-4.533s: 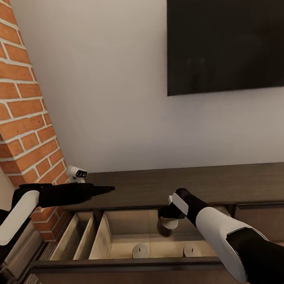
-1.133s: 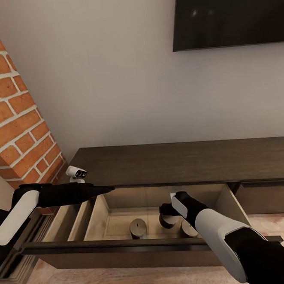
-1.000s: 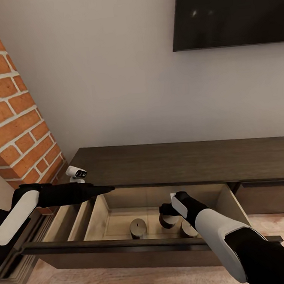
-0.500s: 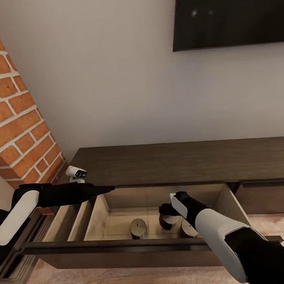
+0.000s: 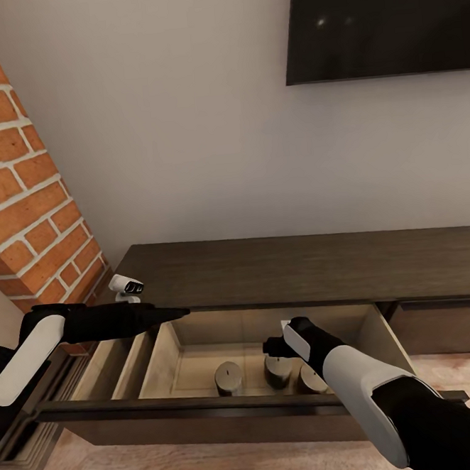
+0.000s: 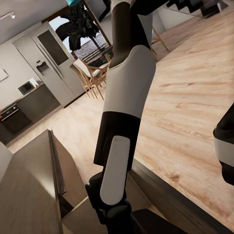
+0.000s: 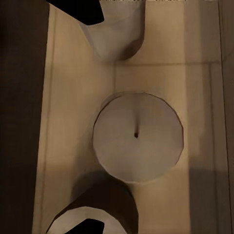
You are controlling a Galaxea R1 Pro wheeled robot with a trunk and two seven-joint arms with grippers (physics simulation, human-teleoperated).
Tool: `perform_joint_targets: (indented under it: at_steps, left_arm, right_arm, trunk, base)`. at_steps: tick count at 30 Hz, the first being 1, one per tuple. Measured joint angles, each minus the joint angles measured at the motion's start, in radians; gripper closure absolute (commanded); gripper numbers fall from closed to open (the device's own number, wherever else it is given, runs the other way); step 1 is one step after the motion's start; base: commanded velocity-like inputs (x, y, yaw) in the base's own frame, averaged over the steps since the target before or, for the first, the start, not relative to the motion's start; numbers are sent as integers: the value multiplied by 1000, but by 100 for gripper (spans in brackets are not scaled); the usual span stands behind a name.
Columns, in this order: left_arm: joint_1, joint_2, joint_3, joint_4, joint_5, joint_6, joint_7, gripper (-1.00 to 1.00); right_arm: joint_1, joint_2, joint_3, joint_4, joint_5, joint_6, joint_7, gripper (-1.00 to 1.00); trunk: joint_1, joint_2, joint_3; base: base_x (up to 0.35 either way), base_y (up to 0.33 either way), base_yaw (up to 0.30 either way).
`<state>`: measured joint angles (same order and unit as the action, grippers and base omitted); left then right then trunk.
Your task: Place each of the two pumpkins and all three candles from the living room inside a cabinet in the living room (use any cabinet), then make sure every cabinet is closed, and position the cauldron so it is next to a table in the living room.
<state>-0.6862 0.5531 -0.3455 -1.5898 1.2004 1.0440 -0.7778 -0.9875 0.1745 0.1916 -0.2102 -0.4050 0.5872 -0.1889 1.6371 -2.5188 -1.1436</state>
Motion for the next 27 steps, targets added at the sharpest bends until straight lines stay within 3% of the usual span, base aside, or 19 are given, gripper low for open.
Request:
perform_joint_targets:
  at_steps: [6, 18, 27]
  left_arm:
    - [0, 0, 0, 0, 0, 0, 0, -100]
    - [0, 0, 0, -1, 1, 0, 0, -100]
    - [0, 0, 0, 0, 2, 0, 0, -100]
  right_arm:
    - [0, 0, 0, 0, 0, 1, 13, -100]
    - [0, 0, 0, 0, 0, 5, 14, -100]
    - [0, 0, 2, -4, -7, 140, 6, -100]
  trunk:
    - [0, 0, 0]
    - [-5, 3, 46]
    - [-6, 3, 54]
  base:
    - [0, 0, 0]
    - [0, 0, 0]
    - [0, 0, 0]
